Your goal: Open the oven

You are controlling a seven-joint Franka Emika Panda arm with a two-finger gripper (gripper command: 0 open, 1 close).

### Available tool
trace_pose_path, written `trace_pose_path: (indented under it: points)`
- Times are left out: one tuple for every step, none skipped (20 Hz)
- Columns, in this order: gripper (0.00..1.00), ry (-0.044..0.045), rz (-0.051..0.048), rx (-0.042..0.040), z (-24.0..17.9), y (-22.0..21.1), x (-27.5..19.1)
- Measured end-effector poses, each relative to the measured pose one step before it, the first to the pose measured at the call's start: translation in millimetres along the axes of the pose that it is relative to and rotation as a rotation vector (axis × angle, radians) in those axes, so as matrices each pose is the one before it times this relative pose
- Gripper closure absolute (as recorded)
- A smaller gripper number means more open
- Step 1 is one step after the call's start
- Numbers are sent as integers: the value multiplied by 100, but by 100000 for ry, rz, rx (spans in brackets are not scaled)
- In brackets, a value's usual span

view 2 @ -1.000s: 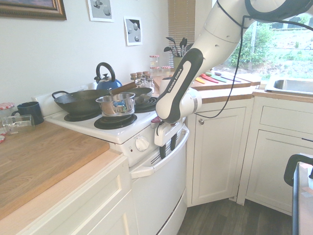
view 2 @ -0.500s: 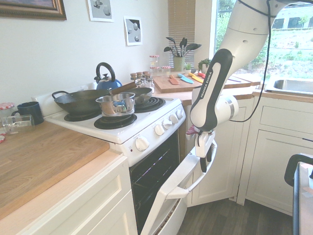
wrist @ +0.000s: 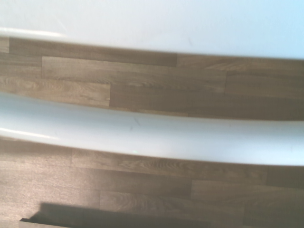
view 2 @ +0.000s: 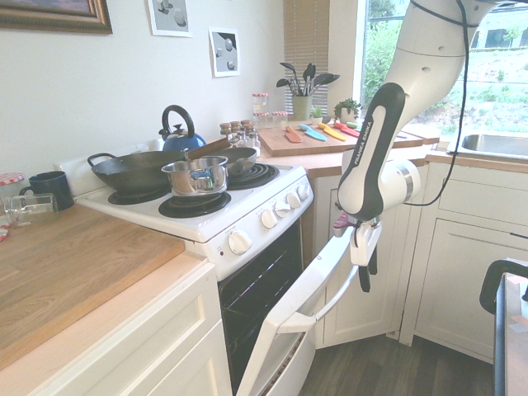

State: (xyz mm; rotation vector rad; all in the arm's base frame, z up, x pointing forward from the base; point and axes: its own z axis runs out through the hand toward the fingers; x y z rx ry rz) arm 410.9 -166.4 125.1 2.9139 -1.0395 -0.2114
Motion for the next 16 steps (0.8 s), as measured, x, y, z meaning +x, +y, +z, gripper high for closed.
trace_pose_path:
  points:
    - [0,70,14,-260,-7,182,60]
    - [0,102,-14,-220,-31,162,61]
    - [0,140,-268,-337,-90,191,77]
    - [0,-66,-598,-246,-187,145,36]
    - [0,-126,-1535,-236,-394,42,-1]
    - [0,-224,-2059,-694,-629,-42,-16]
    - [0,-239,-2226,-540,-881,-218,-88]
    - [0,-236,-2559,-353,-1092,-507,-266]
    - [0,-8,-2421,-664,-1193,-637,-455]
    - [0,315,-2149,-793,-1233,-644,-617]
    - [0,461,-1572,-975,-1334,-620,-693]
    - [0,396,-1107,-1336,-1424,-513,-748]
    - [0,447,-187,-1086,-1447,-362,-680]
    - [0,402,-67,376,-1632,-570,-814]
    - [0,324,337,712,-1629,-732,-793]
    - [0,-42,341,998,-1701,-912,-943]
